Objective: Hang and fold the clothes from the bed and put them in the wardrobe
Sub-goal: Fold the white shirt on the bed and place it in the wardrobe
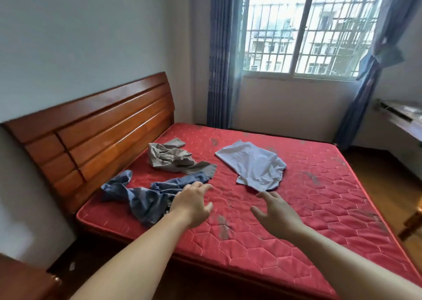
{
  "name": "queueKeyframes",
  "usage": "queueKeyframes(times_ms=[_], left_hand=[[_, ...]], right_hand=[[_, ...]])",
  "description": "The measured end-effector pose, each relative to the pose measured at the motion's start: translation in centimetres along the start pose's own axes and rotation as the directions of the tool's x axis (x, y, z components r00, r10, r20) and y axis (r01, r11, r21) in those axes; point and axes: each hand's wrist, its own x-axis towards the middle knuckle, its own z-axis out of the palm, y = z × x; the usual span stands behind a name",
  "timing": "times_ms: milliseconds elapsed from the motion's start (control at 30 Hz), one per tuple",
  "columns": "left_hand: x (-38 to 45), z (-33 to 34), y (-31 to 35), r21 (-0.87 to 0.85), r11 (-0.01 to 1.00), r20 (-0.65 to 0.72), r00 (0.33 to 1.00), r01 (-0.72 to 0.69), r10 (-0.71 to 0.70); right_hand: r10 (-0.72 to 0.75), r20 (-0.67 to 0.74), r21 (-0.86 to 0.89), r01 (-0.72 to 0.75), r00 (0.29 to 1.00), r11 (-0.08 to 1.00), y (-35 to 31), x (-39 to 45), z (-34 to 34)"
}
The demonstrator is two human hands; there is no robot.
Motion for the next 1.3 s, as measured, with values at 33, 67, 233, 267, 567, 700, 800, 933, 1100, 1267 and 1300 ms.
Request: queueKeyframes(times_ms=[33,67,233,267,567,700,800,933,1100,1267,1300], left_hand=[[0.9,0.5,1.4,0.004,1.000,0.012,1.000,-0.018,0.018],[1.9,0.9,2.9,0.003,0.999,0.023,0.999,-0.035,0.035],[5.8,3.7,9.5,0.038,0.996,0.072,0.994,-0.083,0.081],[6.4,4.4,10.6,0.050,0.995,0.085,0.993,-0.085,0.081],[13.5,6.7,13.4,0.082,0.995,0.124,0.991,-0.052,0.042],[19.2,8.1,12.1,0.086,0.995,0.129,0.991,-0.049,0.038],[24.3,9.9,10.7,0.055,0.998,0.149,0.988,-0.038,0.029],[30.9,12.9,9.7,0.016,0.999,0.215,0.976,-0.038,0.033],[37.8,16.4,10.0,0.022,0.999,0.282,0.959,-0.034,0.026],[43.6,20.0,10.3,0.048,0.999,0.345,0.938,0.008,-0.024],[44.5,20.8,10.3,0.062,0.998,0.359,0.932,0.023,-0.044]], right_hand=[[0.025,-0.011,0.004,-0.025,1.000,1.000,1.6,0.1,-0.7],[0.048,-0.021,0.009,-0.048,0.999,0.999,3.2,0.3,-1.3],[0.102,-0.016,0.032,-0.101,0.995,0.994,10.4,2.3,-3.9],[0.111,-0.010,0.038,-0.111,0.994,0.993,11.6,2.7,-4.2],[0.124,0.035,0.074,-0.126,0.992,0.989,16.7,9.9,-5.5],[0.131,0.045,0.075,-0.134,0.990,0.988,17.4,15.5,-5.1],[0.154,0.070,0.055,-0.158,0.986,0.986,18.3,19.7,-4.2],[0.236,0.101,0.012,-0.238,0.967,0.971,20.8,25.0,-3.6],[0.306,0.122,0.040,-0.313,0.944,0.949,24.9,30.8,-2.8],[0.323,0.175,0.065,-0.338,0.930,0.939,29.9,38.1,-0.3],[0.323,0.195,0.070,-0.341,0.926,0.937,30.8,39.5,0.4]])
